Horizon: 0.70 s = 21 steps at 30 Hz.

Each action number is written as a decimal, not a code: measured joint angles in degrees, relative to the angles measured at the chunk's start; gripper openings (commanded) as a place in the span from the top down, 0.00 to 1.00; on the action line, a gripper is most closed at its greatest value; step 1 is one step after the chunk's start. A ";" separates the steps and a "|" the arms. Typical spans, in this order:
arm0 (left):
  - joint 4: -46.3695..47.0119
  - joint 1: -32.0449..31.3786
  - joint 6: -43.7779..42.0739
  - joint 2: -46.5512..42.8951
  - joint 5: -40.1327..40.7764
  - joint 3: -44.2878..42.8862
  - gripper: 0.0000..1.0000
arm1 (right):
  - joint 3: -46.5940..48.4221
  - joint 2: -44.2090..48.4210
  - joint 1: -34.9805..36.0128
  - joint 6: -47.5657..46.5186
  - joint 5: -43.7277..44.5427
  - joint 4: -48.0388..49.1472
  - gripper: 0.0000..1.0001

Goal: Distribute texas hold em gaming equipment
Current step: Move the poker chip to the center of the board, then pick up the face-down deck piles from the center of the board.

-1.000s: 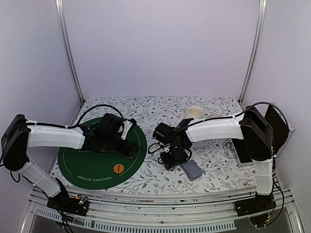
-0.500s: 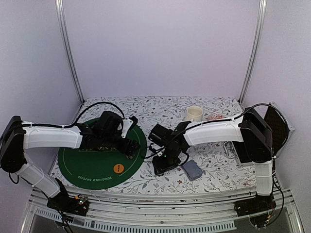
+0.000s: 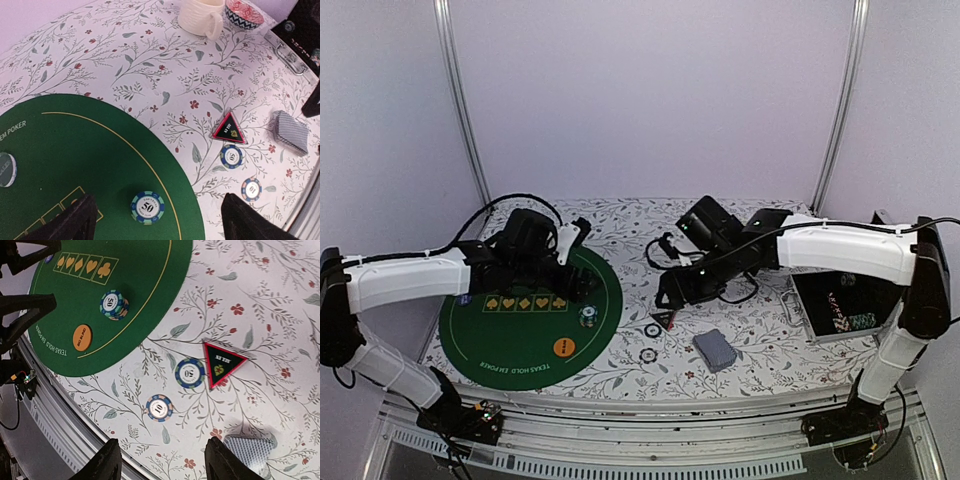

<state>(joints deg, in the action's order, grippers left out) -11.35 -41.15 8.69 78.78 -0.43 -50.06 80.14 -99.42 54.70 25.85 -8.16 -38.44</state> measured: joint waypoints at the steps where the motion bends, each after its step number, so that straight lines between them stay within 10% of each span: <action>1: -0.72 1.20 0.26 -0.22 -0.57 -0.46 0.12 | -1.44 2.21 -0.83 0.00 0.57 0.35 0.39; 21: -21.42 31.52 9.44 -11.21 -2.10 -5.81 0.07 | -24.57 23.63 -10.23 -5.38 2.91 11.82 0.34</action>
<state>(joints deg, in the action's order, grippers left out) -32.77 -9.63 18.13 67.57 -2.52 -55.88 55.57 -75.79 44.47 20.47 -5.26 -26.61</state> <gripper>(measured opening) 0.899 0.655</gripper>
